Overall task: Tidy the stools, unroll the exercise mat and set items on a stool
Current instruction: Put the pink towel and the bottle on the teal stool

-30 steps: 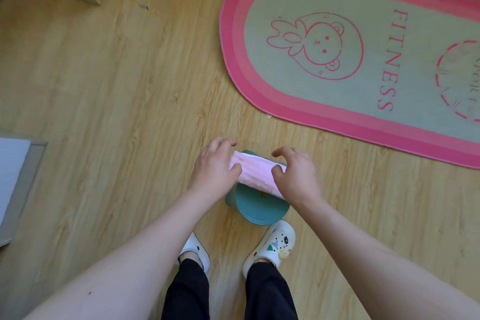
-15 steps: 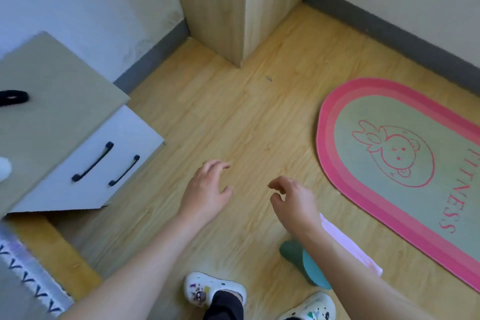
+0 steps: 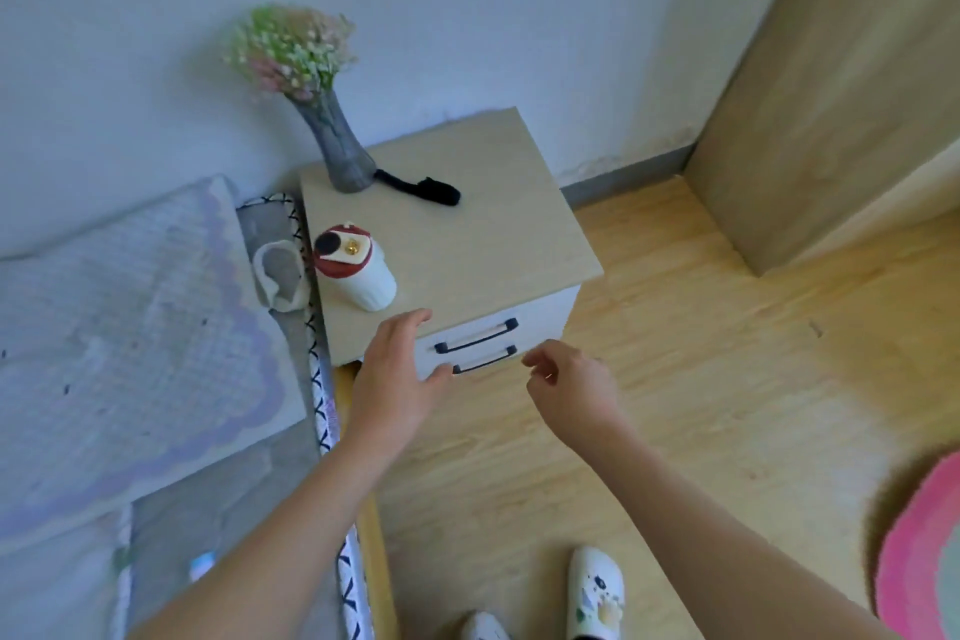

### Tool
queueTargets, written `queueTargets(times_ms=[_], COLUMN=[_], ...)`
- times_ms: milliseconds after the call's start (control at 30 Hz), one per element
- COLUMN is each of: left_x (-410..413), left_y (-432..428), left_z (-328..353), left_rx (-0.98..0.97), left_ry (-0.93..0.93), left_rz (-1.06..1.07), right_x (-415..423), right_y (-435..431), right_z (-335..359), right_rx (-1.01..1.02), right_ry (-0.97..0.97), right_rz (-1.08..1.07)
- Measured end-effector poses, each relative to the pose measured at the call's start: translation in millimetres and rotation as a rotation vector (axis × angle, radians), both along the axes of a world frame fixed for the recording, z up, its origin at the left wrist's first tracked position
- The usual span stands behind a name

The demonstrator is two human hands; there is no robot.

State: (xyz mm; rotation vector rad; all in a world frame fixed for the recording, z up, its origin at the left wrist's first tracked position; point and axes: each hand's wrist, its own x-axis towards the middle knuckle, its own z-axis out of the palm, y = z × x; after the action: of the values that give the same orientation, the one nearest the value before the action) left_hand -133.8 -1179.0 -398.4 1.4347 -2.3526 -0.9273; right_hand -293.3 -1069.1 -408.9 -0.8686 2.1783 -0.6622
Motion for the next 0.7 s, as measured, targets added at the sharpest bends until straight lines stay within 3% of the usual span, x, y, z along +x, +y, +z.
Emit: queueTargets(times_ms=[200,333,700], left_x=[40.1,36.6,-17.4], left_y=[-62.2,-98.1,-154.3], left_z=[-20.0,-35.5,-83.2], left_rx=[0.135,0.195,0.057], left_ry=[0.081,0.158,0.301], left_rz=[0.348,0.466,0.698], right_x=[19.1,16.8,-15.6], right_y=[-106.4,-164.3,-239.7], right_z=[-11.5,-18.1,-62.0], right_rx=[0.028,0.032,0.137], right_ry=[-0.046,-0.091,-0.104], right_rz=[0.198,0.310,0.430])
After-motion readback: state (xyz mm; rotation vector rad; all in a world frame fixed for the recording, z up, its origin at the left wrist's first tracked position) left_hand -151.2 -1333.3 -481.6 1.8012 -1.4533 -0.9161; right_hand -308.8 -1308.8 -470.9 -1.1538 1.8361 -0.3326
